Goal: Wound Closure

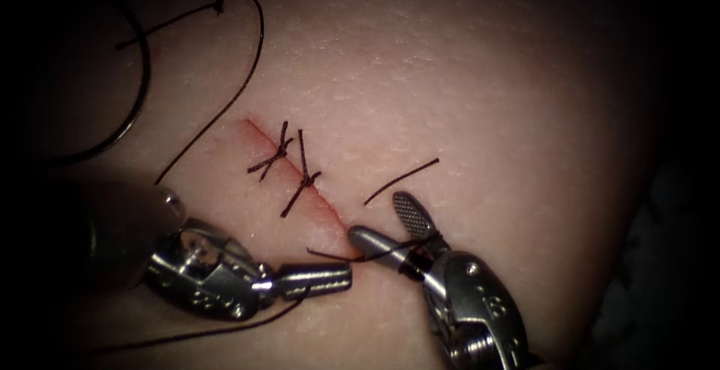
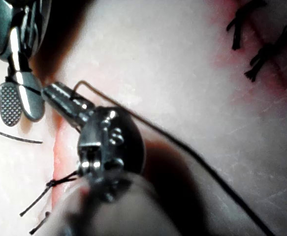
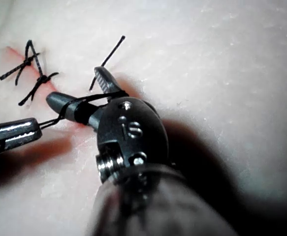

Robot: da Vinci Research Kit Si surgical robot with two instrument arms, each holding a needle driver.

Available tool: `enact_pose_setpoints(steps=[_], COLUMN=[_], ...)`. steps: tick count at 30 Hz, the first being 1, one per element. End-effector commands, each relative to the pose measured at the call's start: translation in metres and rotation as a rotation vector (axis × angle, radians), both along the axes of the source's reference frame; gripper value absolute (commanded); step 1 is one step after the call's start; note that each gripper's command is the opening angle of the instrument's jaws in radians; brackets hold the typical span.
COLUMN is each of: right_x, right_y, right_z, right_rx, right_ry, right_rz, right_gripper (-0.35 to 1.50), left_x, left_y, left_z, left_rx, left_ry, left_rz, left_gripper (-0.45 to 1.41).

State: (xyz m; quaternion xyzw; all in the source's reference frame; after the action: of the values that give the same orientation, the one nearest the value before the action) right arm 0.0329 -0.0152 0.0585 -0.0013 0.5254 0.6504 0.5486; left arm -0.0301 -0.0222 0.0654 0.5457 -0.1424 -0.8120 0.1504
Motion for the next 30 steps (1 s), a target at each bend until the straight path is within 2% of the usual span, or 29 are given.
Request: enact_pose_setpoints(steps=[1,7,12,22,25,26,28,29,30], right_x=[0.0004,0.0,0.0004,0.0016,0.0021,0.0022,0.0023,0.0024,0.0025], right_y=[-0.0002,0.0002,0.0005,0.0014,0.0015,0.0015,0.0014,0.0013,0.0013], right_z=[0.0009,0.0019,0.0039,0.0046,0.0045,0.0044,0.004,0.0038,0.0034], right_rx=[0.009,0.029,0.069,0.078,0.079,0.065,0.04,0.028,0.01], right_ry=[0.002,0.021,0.064,0.079,0.082,0.081,0.065,0.055,0.046], right_rz=[0.015,0.051,0.087,0.097,0.094,0.091,0.095,0.091,0.085], right_gripper=[0.74,0.76,0.76,0.69,0.49,0.26,0.0,-0.3,-0.35], left_x=[-0.0005,-0.0015,-0.0023,-0.0021,-0.0019,-0.0018,-0.0018,-0.0018,-0.0018], left_y=[-0.0006,0.0003,0.0013,0.002,0.0021,0.0022,0.0022,0.0022,0.0022], left_z=[0.0008,0.001,0.0012,0.0011,0.0009,0.0009,0.0009,0.0009,0.0009], left_rx=[0.005,0.008,0.01,0.016,0.019,0.02,0.021,0.02,0.022], left_ry=[-0.001,0.001,0.0,-0.002,-0.003,-0.003,-0.003,-0.003,-0.004], left_rz=[0.004,0.01,0.012,0.017,0.022,0.024,0.025,0.025,0.029], left_gripper=[-0.45,-0.45,-0.45,-0.45,-0.45,-0.45,-0.45,-0.45,-0.45])
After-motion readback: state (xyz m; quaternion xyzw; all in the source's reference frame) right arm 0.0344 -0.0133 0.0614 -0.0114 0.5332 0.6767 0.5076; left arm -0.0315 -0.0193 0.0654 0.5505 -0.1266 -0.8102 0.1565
